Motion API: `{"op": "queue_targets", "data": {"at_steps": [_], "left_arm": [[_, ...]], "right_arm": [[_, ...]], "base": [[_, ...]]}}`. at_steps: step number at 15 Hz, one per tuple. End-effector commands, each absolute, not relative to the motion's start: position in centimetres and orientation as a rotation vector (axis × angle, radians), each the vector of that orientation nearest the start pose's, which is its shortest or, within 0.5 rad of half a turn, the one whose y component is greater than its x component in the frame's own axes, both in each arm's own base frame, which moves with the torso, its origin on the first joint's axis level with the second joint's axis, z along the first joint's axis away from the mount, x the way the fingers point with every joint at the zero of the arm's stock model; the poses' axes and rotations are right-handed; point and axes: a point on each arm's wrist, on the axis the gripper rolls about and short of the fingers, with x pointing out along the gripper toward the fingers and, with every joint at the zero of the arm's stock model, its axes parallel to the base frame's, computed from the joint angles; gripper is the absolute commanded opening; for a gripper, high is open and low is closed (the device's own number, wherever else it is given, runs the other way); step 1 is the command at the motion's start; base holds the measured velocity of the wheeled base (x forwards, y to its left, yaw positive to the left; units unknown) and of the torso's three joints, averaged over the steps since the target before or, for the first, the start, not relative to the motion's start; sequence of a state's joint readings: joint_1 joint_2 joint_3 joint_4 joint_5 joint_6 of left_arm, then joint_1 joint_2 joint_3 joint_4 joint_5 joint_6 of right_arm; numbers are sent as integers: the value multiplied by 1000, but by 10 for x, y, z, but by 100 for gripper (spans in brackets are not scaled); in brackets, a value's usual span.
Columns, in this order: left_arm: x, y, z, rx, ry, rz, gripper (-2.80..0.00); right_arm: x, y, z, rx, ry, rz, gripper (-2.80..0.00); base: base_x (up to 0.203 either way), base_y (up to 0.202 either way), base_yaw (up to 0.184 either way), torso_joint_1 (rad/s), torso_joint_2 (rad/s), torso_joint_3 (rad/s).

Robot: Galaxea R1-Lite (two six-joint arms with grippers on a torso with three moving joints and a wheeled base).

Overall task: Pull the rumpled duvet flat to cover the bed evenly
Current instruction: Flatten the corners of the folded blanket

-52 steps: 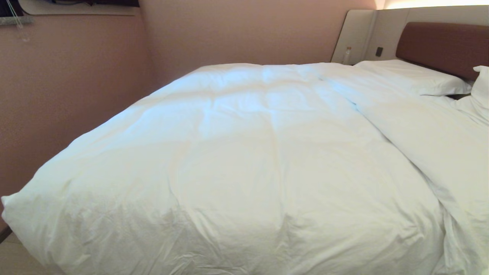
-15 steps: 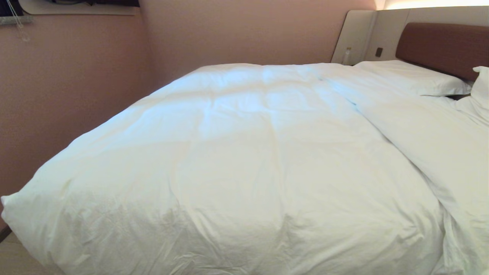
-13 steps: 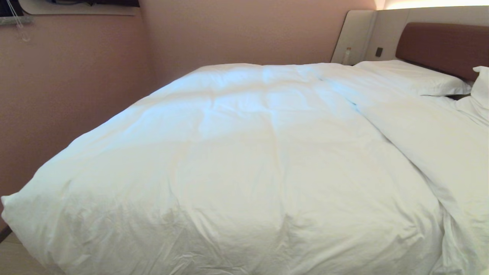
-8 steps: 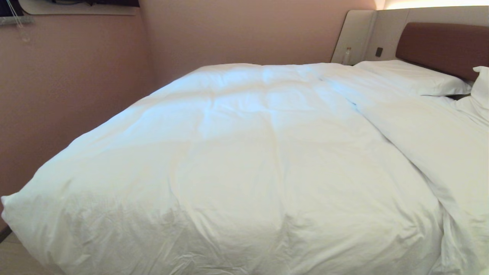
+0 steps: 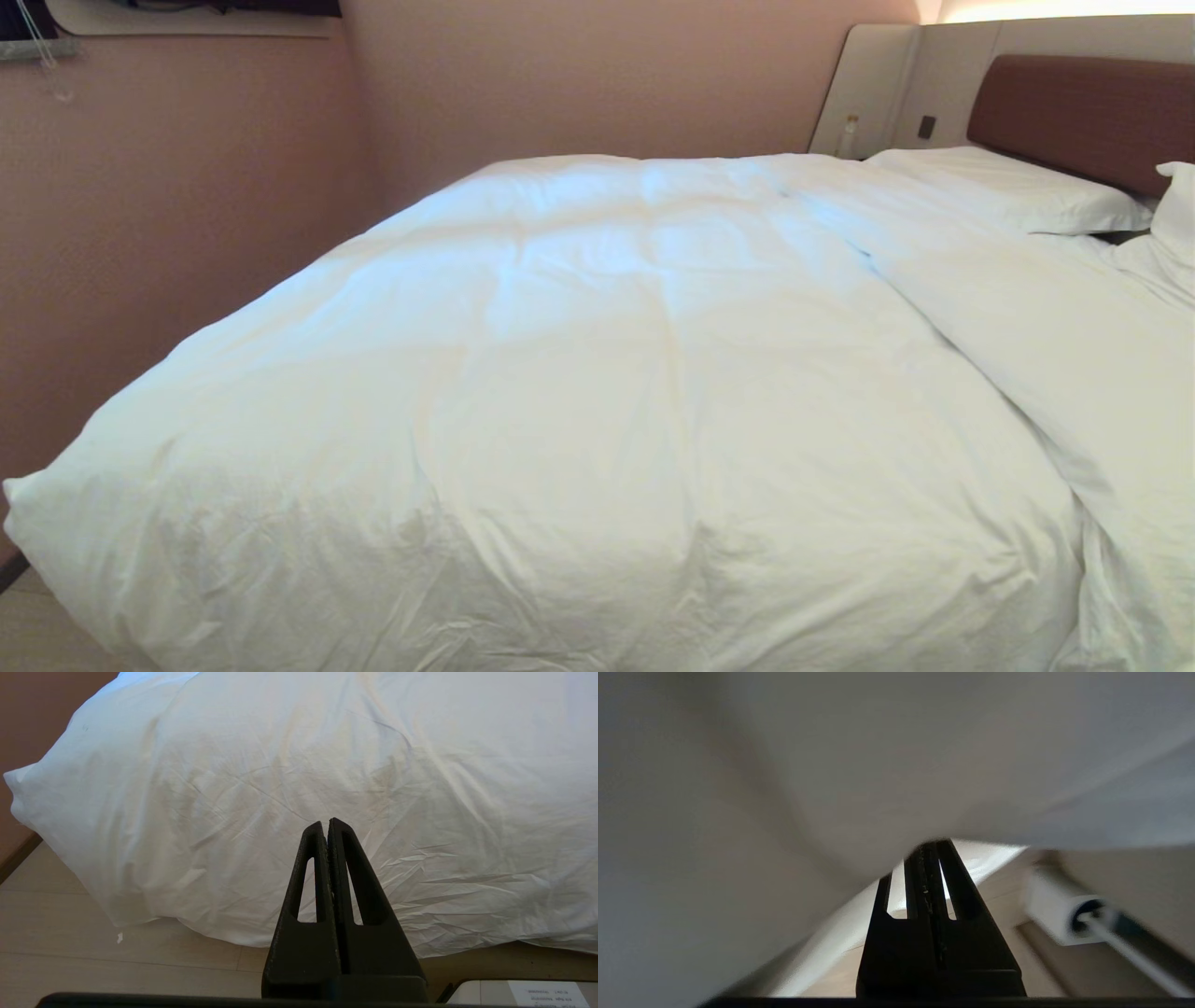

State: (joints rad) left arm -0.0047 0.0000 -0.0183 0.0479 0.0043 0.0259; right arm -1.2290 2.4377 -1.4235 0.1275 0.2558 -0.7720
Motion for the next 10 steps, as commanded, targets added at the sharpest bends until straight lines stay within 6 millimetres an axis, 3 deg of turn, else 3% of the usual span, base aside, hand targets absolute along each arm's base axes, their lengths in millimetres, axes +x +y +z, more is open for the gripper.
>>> {"op": "queue_targets", "data": {"at_steps": [1, 4, 10], "left_arm": [[-24, 0, 76, 26, 29, -1, -280], [-24, 0, 76, 26, 29, 0, -280], [-24, 0, 76, 26, 29, -2, -280]], "right_arm": [[146, -407, -9, 50, 1090, -469, -280], [135, -410, -14, 11, 1117, -449, -280], [132, -403, -18, -76, 1143, -388, -280]], "base": [[0, 0, 0, 0, 0, 0], [0, 0, 0, 0, 0, 0], [0, 0, 0, 0, 0, 0]]}}
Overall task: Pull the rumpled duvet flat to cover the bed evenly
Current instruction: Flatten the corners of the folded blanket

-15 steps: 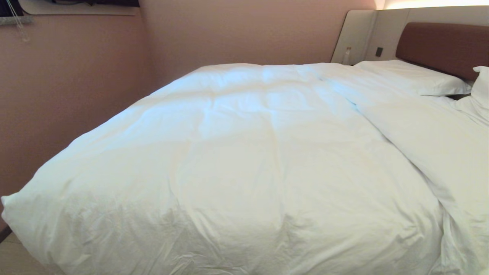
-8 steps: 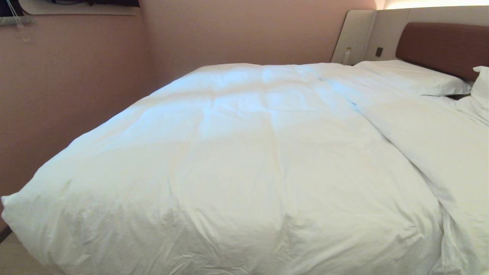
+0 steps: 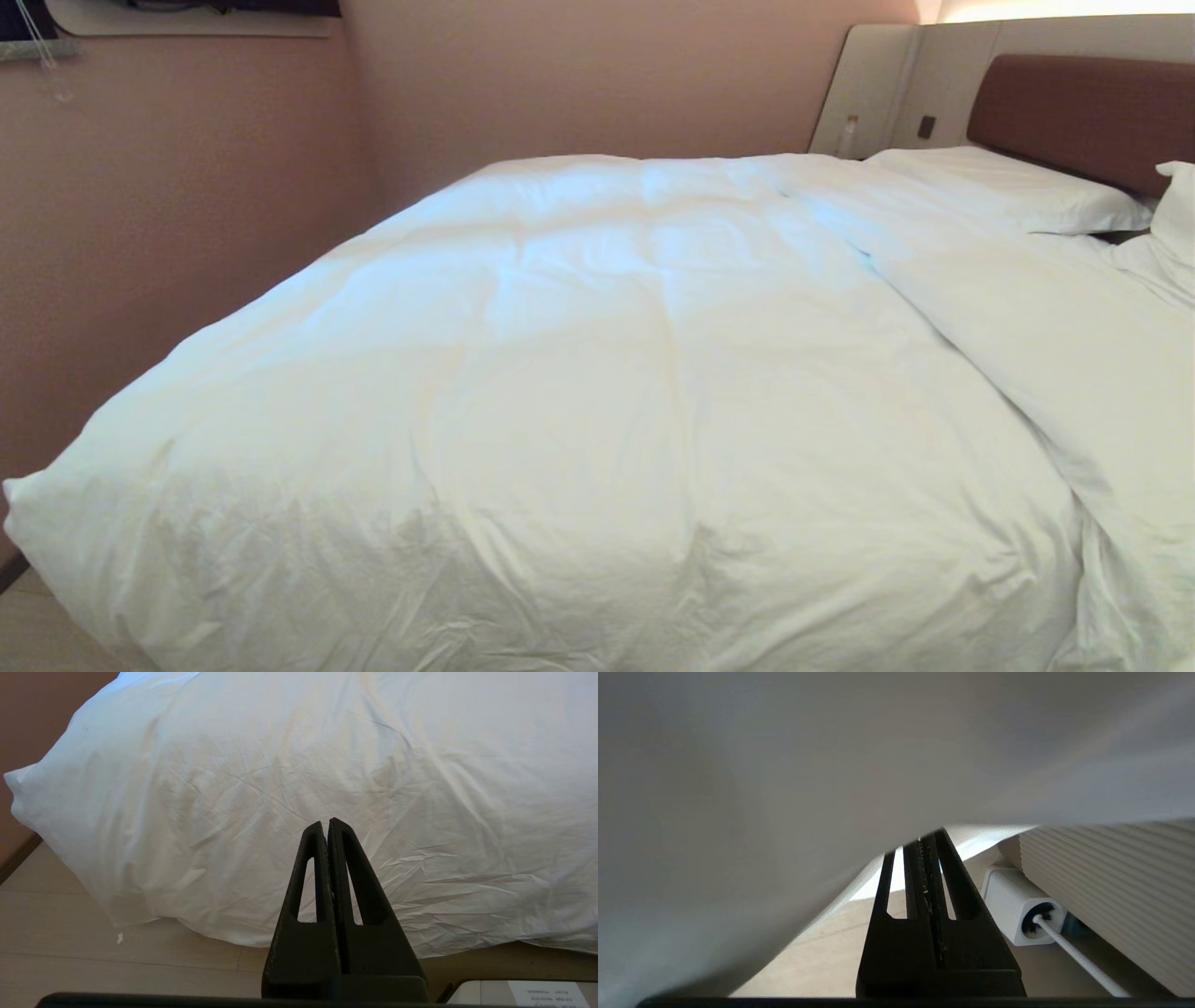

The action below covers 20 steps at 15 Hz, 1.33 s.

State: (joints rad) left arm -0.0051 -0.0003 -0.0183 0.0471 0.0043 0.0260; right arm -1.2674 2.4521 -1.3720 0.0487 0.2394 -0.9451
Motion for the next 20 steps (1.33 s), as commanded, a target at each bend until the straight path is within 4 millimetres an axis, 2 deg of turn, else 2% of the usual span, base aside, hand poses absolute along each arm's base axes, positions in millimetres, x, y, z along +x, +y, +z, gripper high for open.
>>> {"op": "queue_targets", "data": {"at_steps": [1, 4, 7, 10, 13, 16, 20], "left_arm": [[-24, 0, 76, 26, 29, 0, -280], [-24, 0, 76, 26, 29, 0, -280], [-24, 0, 76, 26, 29, -2, -280], [-24, 0, 76, 26, 29, 0, -280], [-24, 0, 76, 26, 29, -1, -280], [-24, 0, 76, 26, 29, 0, -280], [-24, 0, 76, 26, 29, 0, -280]], "right_arm": [[131, -399, -21, -103, 1148, -375, -280], [125, -387, -25, -165, 1153, -365, -280], [114, -370, -11, -286, 1142, -354, -280], [102, -357, -1, -462, 1096, -338, -280], [81, -355, 2, -731, 1065, -299, -280], [65, -347, 14, -850, 1015, -282, -280], [44, -327, 8, -996, 949, -226, -280]], "base": [[0, 0, 0, 0, 0, 0], [0, 0, 0, 0, 0, 0], [0, 0, 0, 0, 0, 0], [0, 0, 0, 0, 0, 0], [0, 0, 0, 0, 0, 0], [0, 0, 0, 0, 0, 0], [0, 0, 0, 0, 0, 0]]}}
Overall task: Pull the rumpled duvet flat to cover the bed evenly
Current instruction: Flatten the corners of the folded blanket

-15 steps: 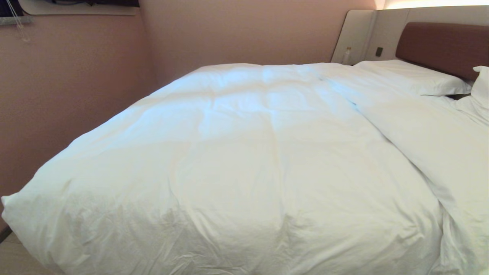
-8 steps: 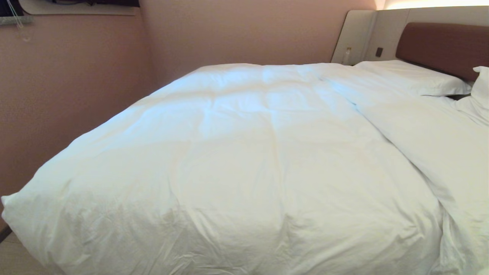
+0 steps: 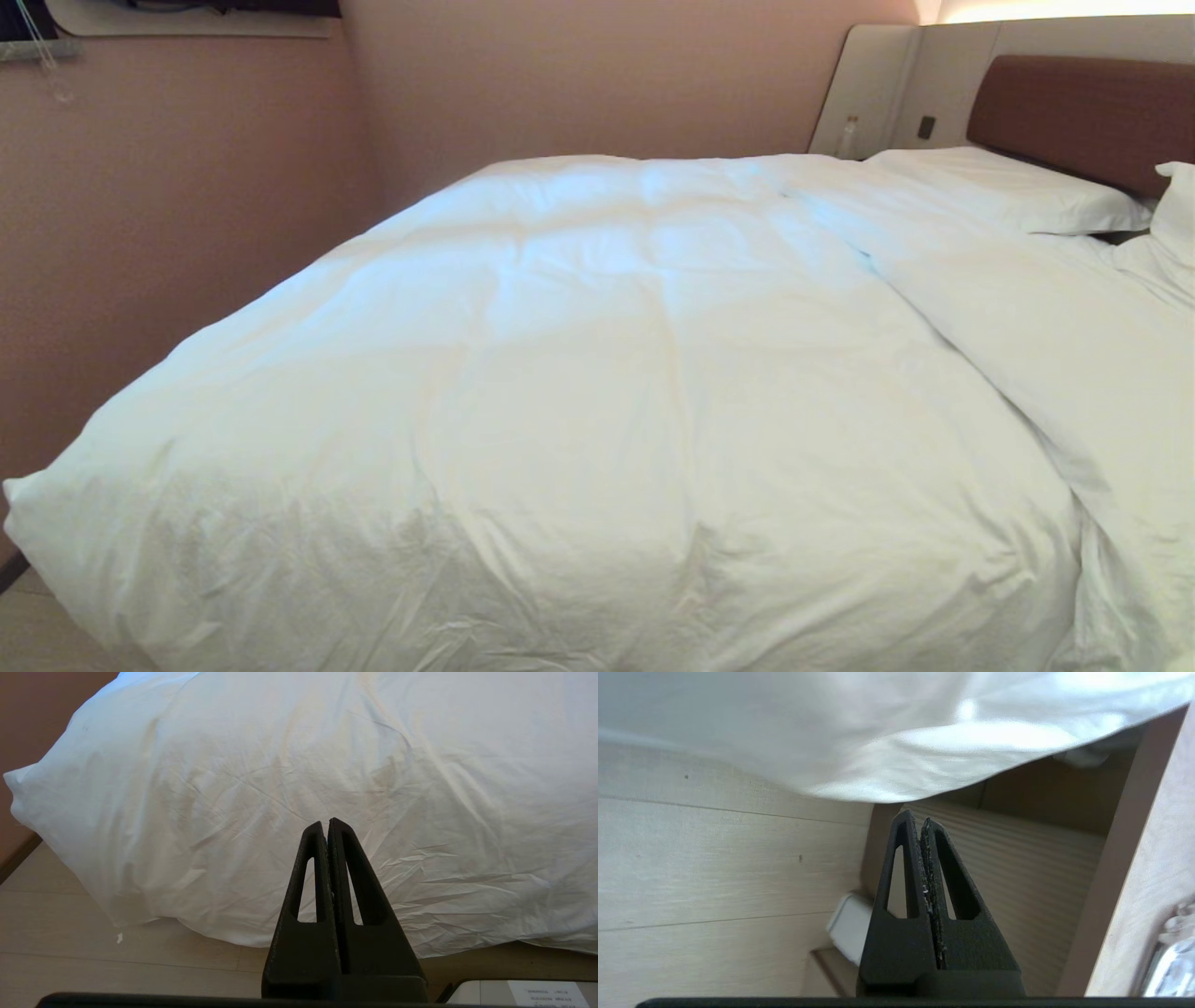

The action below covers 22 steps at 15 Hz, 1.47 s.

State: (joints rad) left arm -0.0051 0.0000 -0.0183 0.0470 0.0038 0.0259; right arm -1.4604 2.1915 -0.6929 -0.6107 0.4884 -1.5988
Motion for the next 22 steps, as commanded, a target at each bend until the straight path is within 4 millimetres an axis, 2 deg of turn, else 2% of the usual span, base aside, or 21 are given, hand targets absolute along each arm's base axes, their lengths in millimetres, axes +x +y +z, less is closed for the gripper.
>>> {"op": "queue_targets", "data": {"at_steps": [1, 4, 9, 11, 15, 19, 22], "left_arm": [[-24, 0, 76, 26, 29, 0, -280], [-24, 0, 76, 26, 29, -1, -280], [-24, 0, 76, 26, 29, -1, -280], [-24, 0, 76, 26, 29, 0, -280], [-24, 0, 76, 26, 29, -1, -280], [-24, 0, 76, 26, 29, -1, -280], [-24, 0, 76, 26, 29, 0, -280]], "right_arm": [[40, -320, 4, -1015, 943, -225, -280], [25, -296, -18, -1033, 943, -229, -280], [17, -290, -58, -978, 949, -264, -280], [18, -289, -56, -898, 924, -304, -280], [33, -279, -52, -639, 838, -371, -280], [38, -256, -72, -416, 828, -336, -280], [38, -254, -82, -342, 798, -321, -280]], "base": [[0, 0, 0, 0, 0, 0], [0, 0, 0, 0, 0, 0], [0, 0, 0, 0, 0, 0], [0, 0, 0, 0, 0, 0], [0, 0, 0, 0, 0, 0], [0, 0, 0, 0, 0, 0], [0, 0, 0, 0, 0, 0]]}}
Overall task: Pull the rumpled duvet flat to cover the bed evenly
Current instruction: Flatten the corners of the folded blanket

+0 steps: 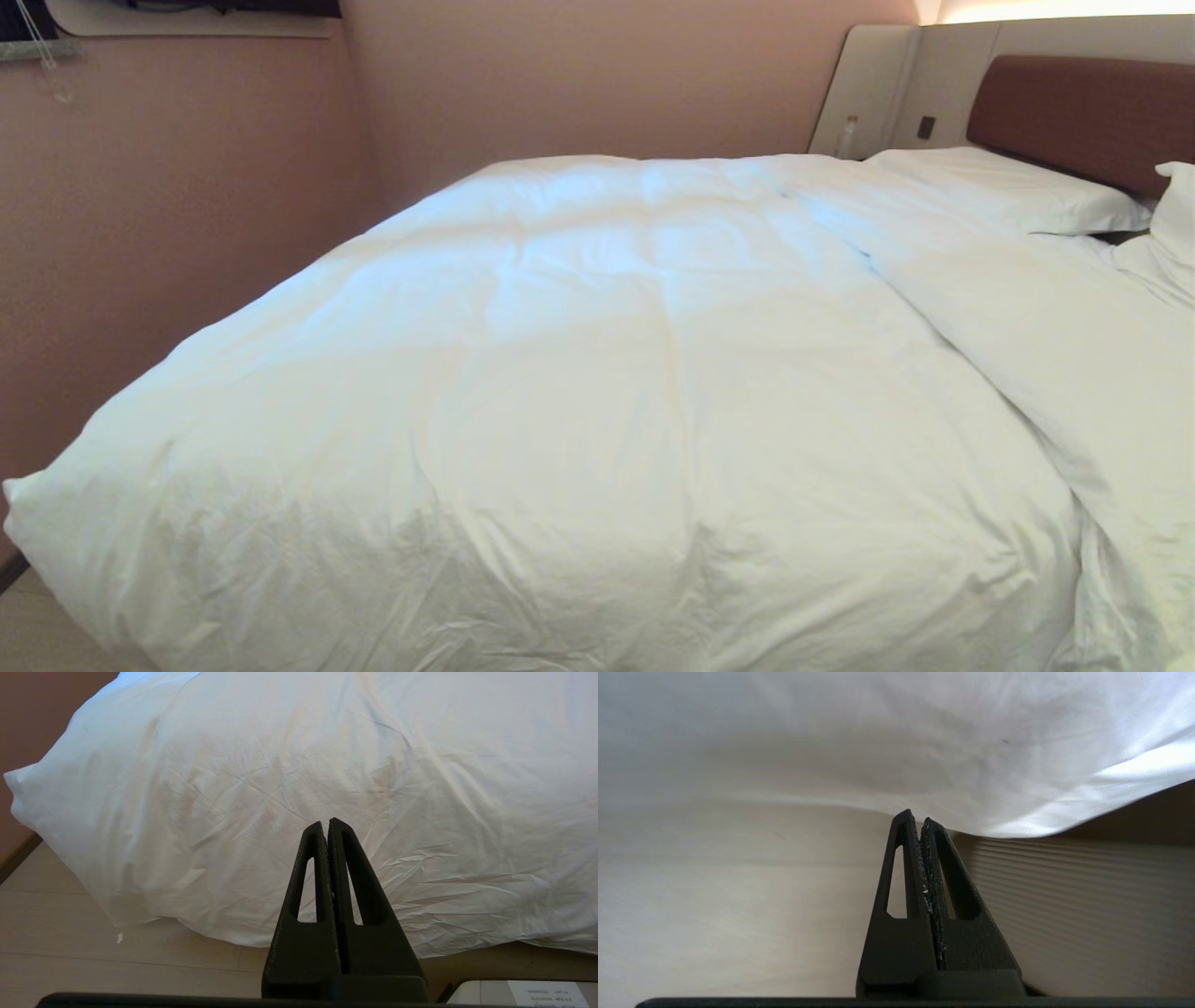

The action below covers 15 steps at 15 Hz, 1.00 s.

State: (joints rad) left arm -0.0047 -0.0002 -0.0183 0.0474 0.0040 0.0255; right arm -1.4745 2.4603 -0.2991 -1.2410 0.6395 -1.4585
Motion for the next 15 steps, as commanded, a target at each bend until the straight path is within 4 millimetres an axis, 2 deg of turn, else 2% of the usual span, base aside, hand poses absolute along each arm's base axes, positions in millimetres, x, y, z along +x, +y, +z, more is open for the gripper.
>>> {"op": "queue_targets", "data": {"at_steps": [1, 5, 9, 15], "left_arm": [[-24, 0, 76, 26, 29, 0, -280], [-24, 0, 76, 26, 29, -2, -280], [-24, 0, 76, 26, 29, -1, -280], [-24, 0, 76, 26, 29, 0, -280]], "right_arm": [[40, -254, -82, -328, 785, -323, -280], [45, -266, -81, -285, 747, -361, -280], [47, -271, -90, -247, 743, -367, -280], [52, -282, -81, -222, 704, -414, -280]], "base": [[0, 0, 0, 0, 0, 0], [0, 0, 0, 0, 0, 0], [0, 0, 0, 0, 0, 0], [0, 0, 0, 0, 0, 0]]}}
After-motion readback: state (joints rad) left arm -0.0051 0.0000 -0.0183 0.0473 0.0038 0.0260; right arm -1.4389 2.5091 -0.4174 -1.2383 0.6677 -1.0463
